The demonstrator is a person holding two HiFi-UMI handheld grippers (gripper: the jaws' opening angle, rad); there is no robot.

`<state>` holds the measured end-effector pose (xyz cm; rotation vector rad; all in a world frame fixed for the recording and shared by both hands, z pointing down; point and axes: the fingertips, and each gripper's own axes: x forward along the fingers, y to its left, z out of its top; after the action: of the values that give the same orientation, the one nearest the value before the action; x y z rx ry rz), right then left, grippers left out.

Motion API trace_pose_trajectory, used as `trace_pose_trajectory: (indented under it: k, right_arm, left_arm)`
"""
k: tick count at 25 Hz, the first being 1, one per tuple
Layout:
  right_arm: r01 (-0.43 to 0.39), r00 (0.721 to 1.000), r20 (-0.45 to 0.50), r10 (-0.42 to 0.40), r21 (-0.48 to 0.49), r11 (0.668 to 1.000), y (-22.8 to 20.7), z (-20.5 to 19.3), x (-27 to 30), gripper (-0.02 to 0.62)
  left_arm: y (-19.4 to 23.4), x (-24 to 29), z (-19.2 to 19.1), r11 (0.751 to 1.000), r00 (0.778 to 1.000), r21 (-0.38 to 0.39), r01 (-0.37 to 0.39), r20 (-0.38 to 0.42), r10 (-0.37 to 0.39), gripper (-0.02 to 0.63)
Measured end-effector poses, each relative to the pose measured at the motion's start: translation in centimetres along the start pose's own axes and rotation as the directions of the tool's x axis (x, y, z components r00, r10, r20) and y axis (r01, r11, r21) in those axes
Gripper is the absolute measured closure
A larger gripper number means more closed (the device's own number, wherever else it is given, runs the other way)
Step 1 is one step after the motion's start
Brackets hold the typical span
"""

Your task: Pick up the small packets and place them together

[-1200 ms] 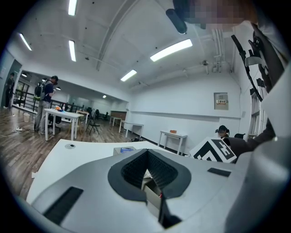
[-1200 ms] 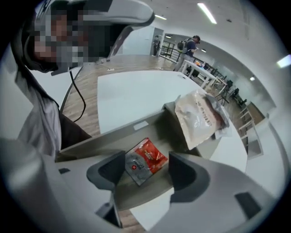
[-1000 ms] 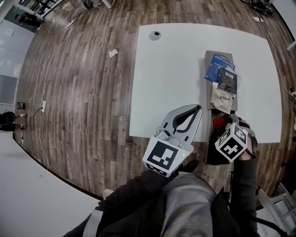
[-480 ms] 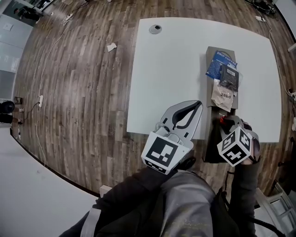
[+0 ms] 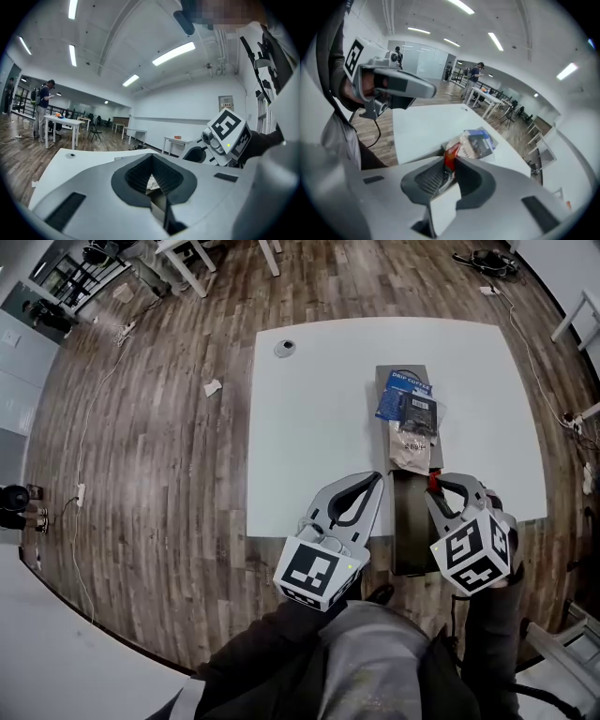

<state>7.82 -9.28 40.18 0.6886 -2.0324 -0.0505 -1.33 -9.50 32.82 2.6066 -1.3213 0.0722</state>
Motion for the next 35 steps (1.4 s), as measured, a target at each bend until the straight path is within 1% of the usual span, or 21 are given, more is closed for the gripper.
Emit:
trace_pose_trajectory:
  k: [2, 4, 7, 10, 15, 16, 23, 27, 30, 35]
  right_arm:
    - [0.046, 0.999, 0.021, -0.046, -0.010, 0.999, -2.2, 1.4, 0.1, 0.523]
    - [0.069, 0.997, 0.025, -0.069, -0.031, 0.997, -4.3, 2.6, 1.1, 0.523]
    - [0.080, 0.997, 0.019, -0.079, -0.062, 0.995, -6.8, 4.2, 3.4, 0.523]
    - [0.070, 0.998, -0.004, -0.070, -0.080, 0.994, -8.5, 4.8, 5.7, 0.523]
    - [0.007, 0.999, -0.039, -0.011, -0.093, 0.996, -8.4, 4.7, 8.5, 0.506]
    - [-0.003, 0.999, -0.048, -0.001, -0.093, 0.996, -8.3, 4.5, 8.8, 0.493]
    - [-0.065, 0.997, -0.048, 0.062, -0.052, 0.997, -7.6, 4.1, 9.4, 0.442]
    - [-0.070, 0.997, -0.018, 0.069, -0.038, 0.997, -7.6, 4.4, 9.1, 0.440]
    - [-0.067, 0.998, 0.016, 0.067, -0.010, 0.998, -7.8, 4.8, 8.6, 0.440]
    - [-0.028, 0.998, 0.052, 0.027, 0.028, 0.999, -8.3, 4.6, 6.9, 0.440]
  left_arm:
    - [0.7, 0.3, 0.6, 1.000, 1.000, 0.003, -0.005, 0.009, 0.005, 0.604]
    - [2.1, 0.6, 1.2, 1.000, 1.000, -0.002, -0.020, 0.017, 0.020, 0.604]
    - [4.6, 1.0, 1.7, 0.998, 0.998, -0.021, -0.052, 0.019, 0.052, 0.604]
    - [6.8, 1.3, 1.5, 0.997, 0.997, -0.036, -0.075, 0.008, 0.075, 0.604]
    - [8.8, 2.3, 0.6, 0.994, 0.995, -0.063, -0.094, -0.028, 0.092, 0.604]
    - [8.9, 2.5, 0.6, 0.994, 0.996, -0.068, -0.090, -0.032, 0.088, 0.604]
    - [9.1, 3.5, 0.7, 0.995, 0.997, -0.076, -0.068, -0.029, 0.066, 0.604]
    - [8.9, 3.7, 0.4, 0.995, 0.997, -0.079, -0.066, -0.038, 0.063, 0.604]
    - [8.9, 3.9, 0.4, 0.995, 0.997, -0.072, -0.066, -0.031, 0.064, 0.604]
    - [8.4, 3.8, 0.7, 0.996, 0.998, -0.065, -0.062, -0.036, 0.060, 0.604]
